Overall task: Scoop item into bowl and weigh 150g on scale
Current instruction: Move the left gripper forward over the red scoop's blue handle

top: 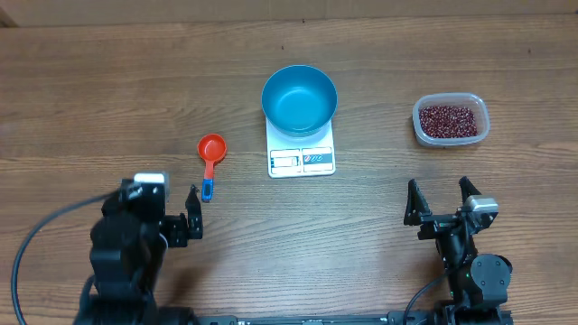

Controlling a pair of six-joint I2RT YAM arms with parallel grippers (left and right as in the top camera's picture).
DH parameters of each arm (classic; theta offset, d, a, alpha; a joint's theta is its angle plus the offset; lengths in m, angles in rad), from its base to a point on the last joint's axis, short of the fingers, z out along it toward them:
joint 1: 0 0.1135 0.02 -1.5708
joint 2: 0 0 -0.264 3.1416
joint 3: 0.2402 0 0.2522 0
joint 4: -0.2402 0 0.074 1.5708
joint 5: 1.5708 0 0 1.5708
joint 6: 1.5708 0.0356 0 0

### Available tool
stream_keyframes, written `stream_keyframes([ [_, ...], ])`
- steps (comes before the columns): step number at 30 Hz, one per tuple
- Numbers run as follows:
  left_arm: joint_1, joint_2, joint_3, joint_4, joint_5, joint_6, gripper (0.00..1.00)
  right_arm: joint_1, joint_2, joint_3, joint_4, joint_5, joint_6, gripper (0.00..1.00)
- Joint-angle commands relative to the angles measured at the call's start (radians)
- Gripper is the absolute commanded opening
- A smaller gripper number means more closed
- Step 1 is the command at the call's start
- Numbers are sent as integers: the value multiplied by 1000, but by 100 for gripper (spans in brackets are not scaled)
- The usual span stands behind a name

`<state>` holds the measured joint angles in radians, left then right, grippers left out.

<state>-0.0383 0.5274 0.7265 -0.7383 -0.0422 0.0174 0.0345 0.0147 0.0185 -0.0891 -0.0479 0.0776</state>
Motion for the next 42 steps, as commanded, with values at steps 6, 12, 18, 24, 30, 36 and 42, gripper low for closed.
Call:
stream_keyframes([
  [6, 5, 220, 190, -117, -10, 5, 100, 8, -11, -11, 8, 6, 5, 100],
  [12, 5, 371, 311, -216, -9, 1, 100, 8, -11, -11, 8, 6, 5, 100],
  [18, 5, 523, 415, -298, -6, 6, 100, 8, -11, -11, 8, 5, 5, 100],
  [24, 6, 669, 523, -369, 10, 19, 100, 8, -11, -11, 8, 5, 5, 100],
  [30, 6, 793, 631, -439, 25, 58, 100, 8, -11, -11, 8, 6, 5, 100],
  [36, 6, 916, 737, -496, 42, 83, 99, 8, -11, -11, 8, 5, 5, 100],
  [42, 6, 990, 757, -486, 39, 118, 100, 8, -11, -11, 8, 5, 5, 100],
])
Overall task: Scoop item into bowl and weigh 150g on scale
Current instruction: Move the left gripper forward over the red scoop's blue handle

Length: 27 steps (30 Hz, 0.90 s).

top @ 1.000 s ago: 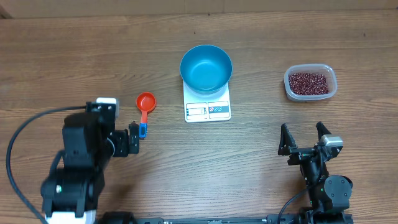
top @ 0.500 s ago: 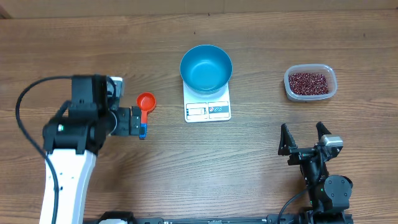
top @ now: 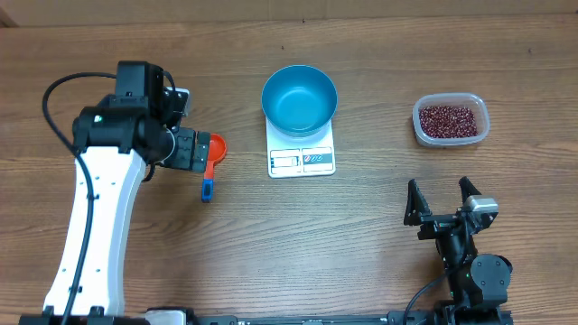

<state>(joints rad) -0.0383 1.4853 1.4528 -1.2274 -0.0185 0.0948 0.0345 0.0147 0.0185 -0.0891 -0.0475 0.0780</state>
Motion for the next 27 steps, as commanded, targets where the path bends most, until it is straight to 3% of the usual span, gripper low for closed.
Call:
stream_keyframes([
  [1, 7, 44, 31, 6, 16, 40, 100, 8, -11, -11, 8, 5, 4, 100],
  [15, 58, 189, 30, 13, 16, 40, 99, 8, -11, -11, 8, 5, 4, 100],
  [27, 58, 208, 28, 47, 20, 39, 100, 8, -11, -11, 8, 5, 4, 100],
])
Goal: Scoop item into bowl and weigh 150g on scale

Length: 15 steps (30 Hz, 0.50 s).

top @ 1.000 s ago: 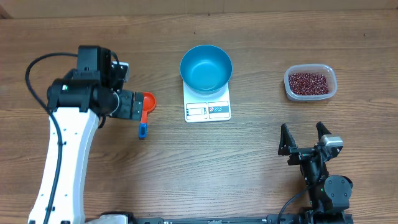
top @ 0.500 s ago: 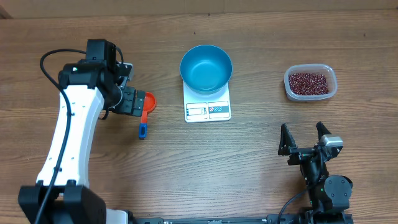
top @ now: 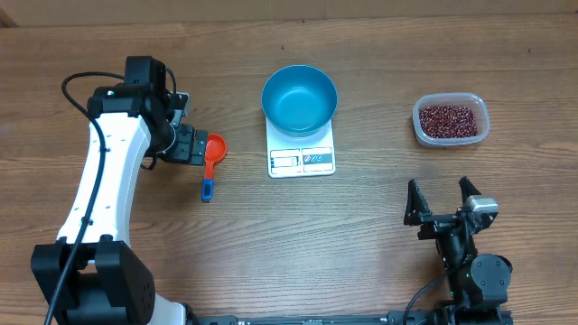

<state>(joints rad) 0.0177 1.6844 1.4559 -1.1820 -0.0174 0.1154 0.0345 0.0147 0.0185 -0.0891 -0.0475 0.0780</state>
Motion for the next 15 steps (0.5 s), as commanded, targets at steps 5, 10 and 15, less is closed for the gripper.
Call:
stream_keyframes([
  [5, 2, 31, 25, 6, 18, 19, 99, 8, -11, -11, 8, 5, 4, 100],
  [10, 2, 55, 25, 13, 18, 15, 99, 8, -11, -11, 8, 5, 4, 100],
  [15, 2, 59, 25, 12, 18, 15, 99, 8, -11, -11, 8, 5, 4, 100],
])
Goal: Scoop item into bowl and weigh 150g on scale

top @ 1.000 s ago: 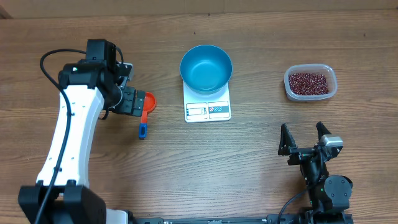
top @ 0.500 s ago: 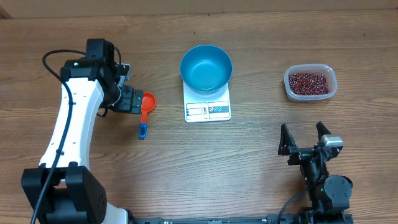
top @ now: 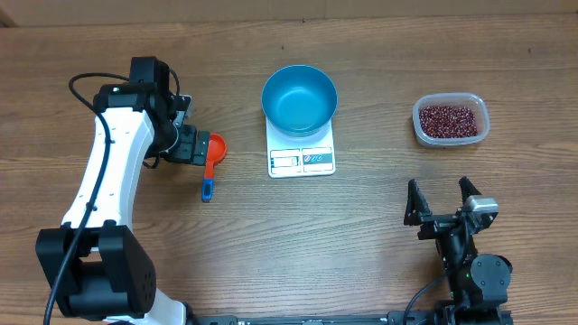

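A red measuring scoop [top: 216,148] lies on the table left of the scale, its handle running toward me to a blue tip [top: 207,190]. My left gripper [top: 200,147] is low at the cup's left rim, pointing right, jaws apparently open around that edge. A blue bowl [top: 299,97] stands empty on the white scale [top: 302,159]. Red beans fill a clear plastic tub [top: 451,121] at the right. My right gripper [top: 442,199] rests open near the front right, holding nothing.
The white left arm [top: 99,199] stretches from the front left up to the scoop, with its black cable [top: 81,90] looping behind it. The right arm's base [top: 474,271] sits at the front right edge.
My left gripper has shifted slightly right and now overlaps the left edge of the scoop's cup. The scoop, bowl, tub and right arm are where they were.
At first both arms rested at the front edge, grippers open. Then my left arm was stretched out with its gripper just left of the scoop's cup. It stayed there with the arm re-posed, and now it sits against the cup's rim. The scoop has not moved.
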Controlling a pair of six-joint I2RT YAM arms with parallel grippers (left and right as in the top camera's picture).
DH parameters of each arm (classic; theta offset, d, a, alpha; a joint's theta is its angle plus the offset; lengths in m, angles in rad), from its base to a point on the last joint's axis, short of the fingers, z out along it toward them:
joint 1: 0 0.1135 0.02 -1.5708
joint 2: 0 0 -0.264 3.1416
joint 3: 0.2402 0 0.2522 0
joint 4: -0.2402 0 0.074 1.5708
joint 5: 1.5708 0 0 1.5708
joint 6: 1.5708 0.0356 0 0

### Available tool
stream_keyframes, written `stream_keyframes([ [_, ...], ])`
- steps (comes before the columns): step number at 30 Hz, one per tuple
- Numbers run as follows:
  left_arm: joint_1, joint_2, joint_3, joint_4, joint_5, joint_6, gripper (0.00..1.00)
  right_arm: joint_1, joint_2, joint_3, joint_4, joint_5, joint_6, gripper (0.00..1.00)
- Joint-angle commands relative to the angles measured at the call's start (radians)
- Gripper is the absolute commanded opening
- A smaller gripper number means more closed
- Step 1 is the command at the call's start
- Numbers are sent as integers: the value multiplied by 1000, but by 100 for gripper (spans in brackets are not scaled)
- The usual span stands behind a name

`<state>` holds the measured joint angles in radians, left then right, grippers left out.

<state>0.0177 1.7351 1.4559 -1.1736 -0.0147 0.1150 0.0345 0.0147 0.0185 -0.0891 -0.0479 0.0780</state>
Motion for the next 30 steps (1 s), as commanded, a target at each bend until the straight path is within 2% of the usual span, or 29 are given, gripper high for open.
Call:
stream_keyframes([
  [1, 2, 8, 25, 4, 15, 16, 99, 8, -11, -11, 8, 6, 4, 100],
  [14, 2, 8, 25, 10, 18, 14, 99, 8, -11, -11, 8, 6, 4, 100],
  [19, 2, 8, 25, 34, 99, -15, 100, 8, -11, -11, 8, 5, 4, 100],
  [30, 2, 8, 25, 34, 101, -14, 100, 8, -11, -11, 8, 5, 4, 100],
])
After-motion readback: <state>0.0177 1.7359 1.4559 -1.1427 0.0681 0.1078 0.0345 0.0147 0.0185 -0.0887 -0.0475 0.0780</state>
